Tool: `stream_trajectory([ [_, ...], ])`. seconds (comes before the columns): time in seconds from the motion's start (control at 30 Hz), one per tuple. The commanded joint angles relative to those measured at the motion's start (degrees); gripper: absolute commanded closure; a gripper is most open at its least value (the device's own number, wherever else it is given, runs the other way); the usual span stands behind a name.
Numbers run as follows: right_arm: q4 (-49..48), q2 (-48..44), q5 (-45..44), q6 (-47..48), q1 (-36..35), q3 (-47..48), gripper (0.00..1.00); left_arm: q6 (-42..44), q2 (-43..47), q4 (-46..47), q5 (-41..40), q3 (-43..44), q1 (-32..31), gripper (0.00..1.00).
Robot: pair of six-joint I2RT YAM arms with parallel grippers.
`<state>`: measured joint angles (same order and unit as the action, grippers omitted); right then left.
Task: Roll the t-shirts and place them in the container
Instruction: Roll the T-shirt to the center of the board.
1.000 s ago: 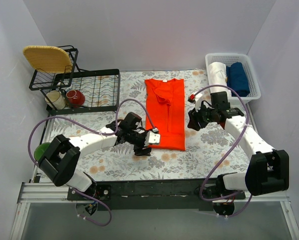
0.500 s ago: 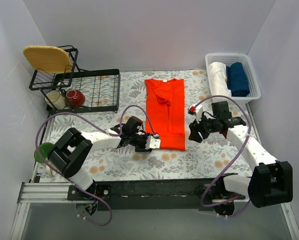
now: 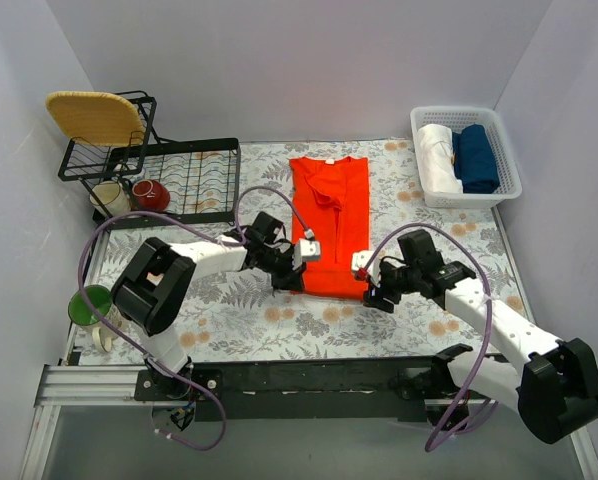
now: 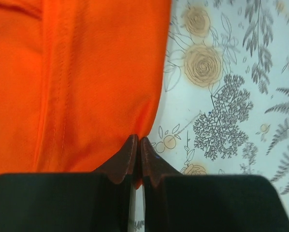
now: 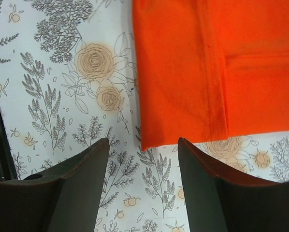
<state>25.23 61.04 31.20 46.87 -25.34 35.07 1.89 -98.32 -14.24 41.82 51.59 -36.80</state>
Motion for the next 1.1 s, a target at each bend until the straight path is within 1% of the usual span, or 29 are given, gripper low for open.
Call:
stream_trajectory([
  [0.0,-3.9,-3.4,-0.8,6.4,-2.9,-3.8,0.32,-16.0,-0.5,-5.3,11.0,5.7,3.9,1.00],
  [0.03,-4.8,-4.0,-1.1,6.7,-3.1,-4.7,0.32,-18.1,-0.5,-5.0,12.0,5.9,4.0,1.00],
  [0.17,-10.2,-7.6,-2.4,8.3,-4.7,-8.8,0.30,-20.8,-0.9,-3.7,13.9,6.0,4.2,1.00],
  [0.27,-11.9,-7.8,-3.9,9.1,-6.4,-10.3,0.29,-22.0,-1.7,-3.8,15.6,6.5,4.9,1.00],
  [0.5,-20.7,-3.4,-6.2,7.2,-8.5,-12.3,0.30,-27.9,-3.8,-2.5,19.5,8.1,8.6,1.00],
  [0.67,-24.7,-0.7,-6.8,6.7,-10.1,-13.4,0.29,-29.8,-4.4,-1.7,20.6,8.4,9.5,1.00],
  [0.7,-26.8,-0.2,-7.1,6.8,-10.3,-13.6,0.29,-30.8,-4.5,-1.5,21.0,8.5,9.9,1.00],
  [0.77,-30.7,1.4,-10.1,6.0,-11.2,-14.1,0.30,-31.2,-4.5,-1.0,21.3,8.3,10.2,1.00],
  [0.9,-35.9,2.7,-11.8,6.6,-11.8,-16.0,0.32,-33.7,-4.8,0.4,22.2,7.6,11.1,1.00],
  [1.0,-41.1,3.9,-14.8,7.0,-13.1,-17.9,0.36,-35.0,-5.0,1.3,23.0,7.3,11.7,1.00],
  [1.07,-43.9,5.4,-17.7,6.9,-13.6,-18.3,0.42,-35.0,-5.3,1.4,23.0,7.3,11.9,1.00],
])
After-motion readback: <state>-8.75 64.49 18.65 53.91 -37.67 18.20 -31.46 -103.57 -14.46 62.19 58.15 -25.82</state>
